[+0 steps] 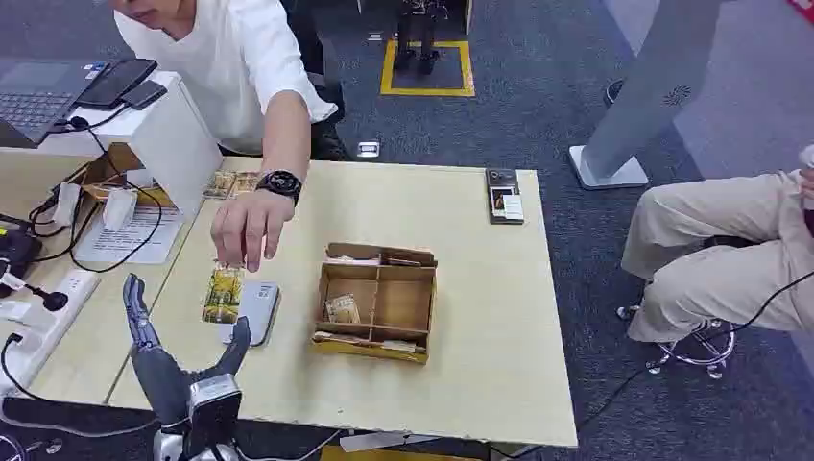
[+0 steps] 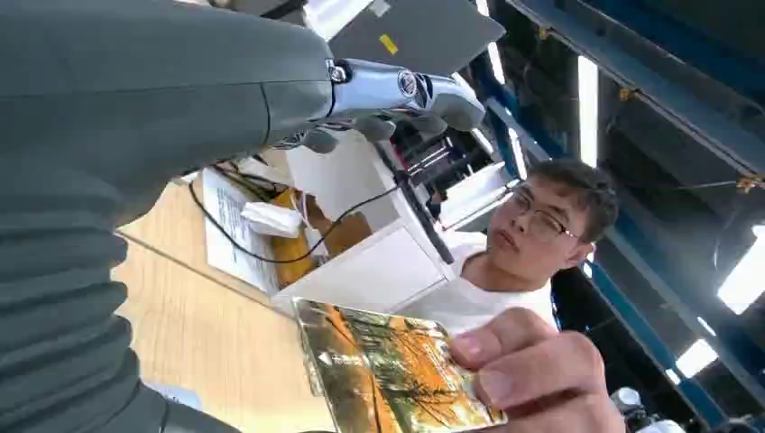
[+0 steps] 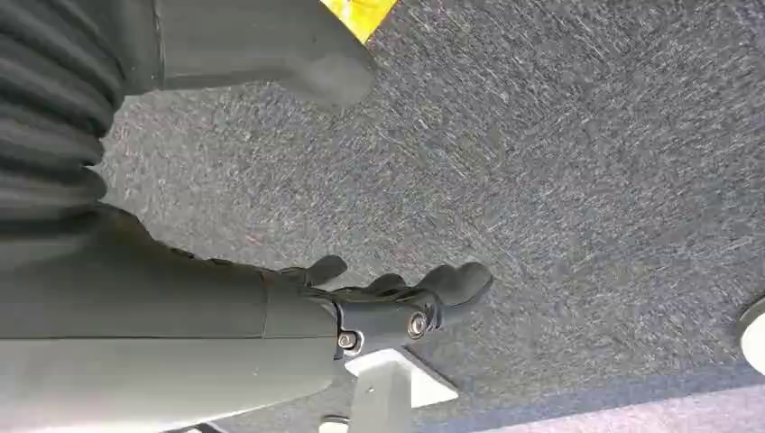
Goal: Pass the card to the sensor for recognition and then transmit it.
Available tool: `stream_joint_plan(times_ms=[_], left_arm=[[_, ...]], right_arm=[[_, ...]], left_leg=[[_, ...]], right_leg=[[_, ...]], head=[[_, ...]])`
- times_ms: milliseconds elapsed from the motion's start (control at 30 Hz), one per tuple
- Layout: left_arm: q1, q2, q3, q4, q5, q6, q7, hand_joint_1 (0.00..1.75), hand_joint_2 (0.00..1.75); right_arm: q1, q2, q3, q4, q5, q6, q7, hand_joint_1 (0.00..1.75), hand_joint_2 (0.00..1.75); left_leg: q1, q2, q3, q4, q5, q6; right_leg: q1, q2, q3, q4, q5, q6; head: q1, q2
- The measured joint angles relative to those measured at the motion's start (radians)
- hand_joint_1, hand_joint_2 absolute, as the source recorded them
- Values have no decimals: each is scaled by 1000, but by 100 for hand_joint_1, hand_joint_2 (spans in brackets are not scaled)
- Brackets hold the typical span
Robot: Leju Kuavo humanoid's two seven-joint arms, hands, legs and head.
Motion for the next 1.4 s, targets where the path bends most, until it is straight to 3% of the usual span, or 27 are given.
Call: stream_joint_plan(times_ms=[33,167,233,600,633,733,800,833,867,933,1000,1400], left_arm=[[0,0,0,0,-27,0,2,0,175],[3,1,32,-57,-351,1,78,0,175],[-6,0,52,-77,-449,1,106,0,175],[-75,5,86,-87,-574,1,166,3,175],[-79,5,87,-87,-577,1,167,9,175],[-88,6,91,-87,-583,1,168,51,175],[-90,6,91,-87,-583,1,170,93,175],[-92,6,92,-87,-583,1,173,138,175],[-92,6,92,-87,-583,1,175,150,175],[-92,6,92,-87,-583,1,177,150,175],[-92,6,92,-87,-583,1,180,175,175],[-96,6,92,-93,-556,1,174,175,175]], right_arm=[[0,0,0,0,3,0,0,0,175],[0,-2,0,11,53,0,-15,0,175],[-1,-5,0,21,71,0,-23,0,175],[-6,-21,0,53,96,0,-31,0,175],[-6,-23,0,55,98,0,-31,0,175],[-7,-26,0,59,101,0,-31,0,175],[-7,-27,0,61,103,0,-31,0,175],[-7,-27,0,61,103,0,-31,0,175],[-7,-27,0,61,104,0,-30,0,175],[-7,-28,0,62,105,0,-30,0,175],[-7,-29,0,61,105,0,-29,0,175],[-7,-31,0,61,104,0,-29,0,175]], left_leg=[[0,0,0,0,0,0],[0,0,1,0,0,0],[0,0,1,0,0,0],[0,0,1,0,0,0],[0,0,1,0,0,0],[0,0,1,0,0,0],[0,0,1,0,0,0],[0,0,1,0,0,0],[0,0,1,0,0,0],[0,0,1,0,0,0],[0,0,1,0,0,0],[0,0,1,0,0,0]], right_leg=[[0,0,0,0,0,0],[0,0,0,0,0,0],[0,0,0,0,0,0],[0,0,0,0,0,0],[0,0,0,0,0,0],[0,0,0,0,0,0],[0,0,0,0,0,0],[0,0,0,0,0,0],[0,0,0,0,0,0],[0,0,0,0,0,0],[0,0,0,0,0,0],[0,0,0,0,0,0]], head=[[0,0],[0,0],[0,0],[0,0],[0,0],[0,0],[0,0],[0,0],[0,0],[0,0],[0,0],[0,0]])
